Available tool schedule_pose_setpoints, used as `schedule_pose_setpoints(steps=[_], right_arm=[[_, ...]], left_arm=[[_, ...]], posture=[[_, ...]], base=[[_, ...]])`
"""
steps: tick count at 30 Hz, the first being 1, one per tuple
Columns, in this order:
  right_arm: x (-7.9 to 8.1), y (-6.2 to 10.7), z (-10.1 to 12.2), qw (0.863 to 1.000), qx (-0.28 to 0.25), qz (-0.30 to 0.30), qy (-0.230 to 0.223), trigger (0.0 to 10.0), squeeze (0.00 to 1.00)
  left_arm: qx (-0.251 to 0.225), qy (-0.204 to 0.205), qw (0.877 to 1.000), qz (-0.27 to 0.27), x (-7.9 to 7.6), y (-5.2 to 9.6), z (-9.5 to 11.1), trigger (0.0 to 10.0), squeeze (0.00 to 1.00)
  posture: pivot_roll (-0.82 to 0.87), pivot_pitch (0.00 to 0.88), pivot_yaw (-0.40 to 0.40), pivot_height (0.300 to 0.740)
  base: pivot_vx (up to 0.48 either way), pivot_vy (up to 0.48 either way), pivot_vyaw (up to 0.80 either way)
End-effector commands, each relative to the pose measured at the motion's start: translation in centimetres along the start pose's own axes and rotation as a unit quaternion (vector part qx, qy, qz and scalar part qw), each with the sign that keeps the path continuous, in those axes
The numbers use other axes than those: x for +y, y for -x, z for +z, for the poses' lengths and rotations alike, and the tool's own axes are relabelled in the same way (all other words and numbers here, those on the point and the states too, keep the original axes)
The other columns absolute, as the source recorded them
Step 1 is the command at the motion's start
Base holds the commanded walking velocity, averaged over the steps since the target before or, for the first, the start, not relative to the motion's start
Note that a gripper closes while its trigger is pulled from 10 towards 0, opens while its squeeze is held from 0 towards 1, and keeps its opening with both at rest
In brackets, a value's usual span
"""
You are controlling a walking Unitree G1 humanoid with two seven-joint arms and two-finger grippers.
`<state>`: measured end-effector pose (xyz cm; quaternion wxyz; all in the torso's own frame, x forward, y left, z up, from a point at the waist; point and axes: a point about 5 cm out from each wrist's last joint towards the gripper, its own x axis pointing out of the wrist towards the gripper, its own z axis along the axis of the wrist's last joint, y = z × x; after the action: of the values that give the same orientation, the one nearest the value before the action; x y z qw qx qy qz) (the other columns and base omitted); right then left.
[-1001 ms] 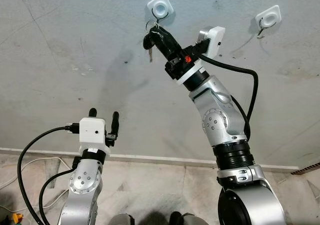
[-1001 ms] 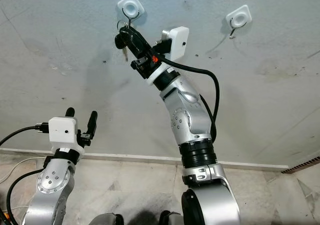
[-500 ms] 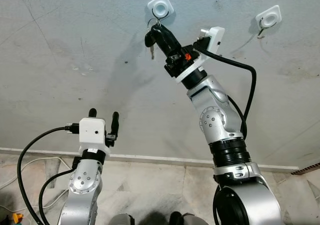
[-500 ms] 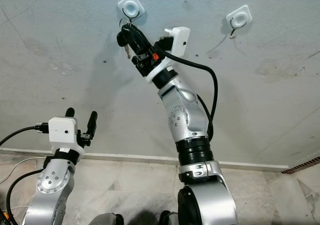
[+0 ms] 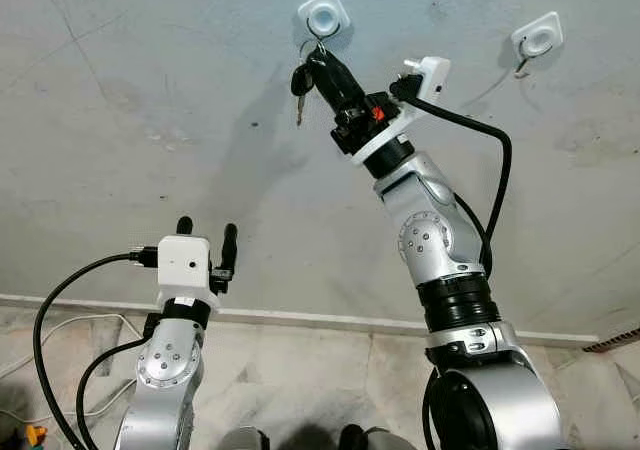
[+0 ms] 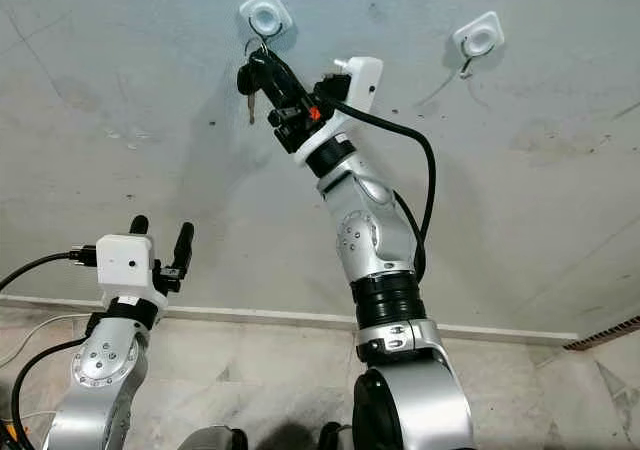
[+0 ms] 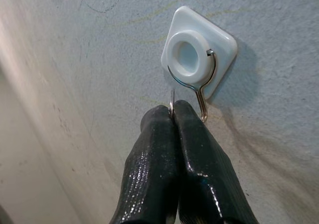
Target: Hang keys on a hook
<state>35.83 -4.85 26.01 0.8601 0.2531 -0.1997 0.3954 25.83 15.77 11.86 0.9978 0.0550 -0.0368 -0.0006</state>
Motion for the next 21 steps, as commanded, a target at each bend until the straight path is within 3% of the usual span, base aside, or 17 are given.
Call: schedule_pose_setpoints(steps=[1, 21], right_arm=[[-0.8, 0.6, -0.3, 1.0, -0.002, -0.027, -0.012, 10.0, 0.0], [-2.5, 2.4, -1.0, 0.996, 0.007, -0.078, -0.031, 10.0, 0.0]], left_arm=[[0.005, -0.001, 1.0, -0.003, 0.1, 0.3, -0.2, 10.0, 0.0], [0.004, 0.0, 1.0, -0.007, -0.1, 0.2, -0.2, 10.0, 0.0]], posture=[[0.2, 0.164, -0.013, 0.74], [0.19, 0.164, -0.006, 0.74]], base=[[0.0, 0.0, 0.0], [0.0, 0.0, 0.0]])
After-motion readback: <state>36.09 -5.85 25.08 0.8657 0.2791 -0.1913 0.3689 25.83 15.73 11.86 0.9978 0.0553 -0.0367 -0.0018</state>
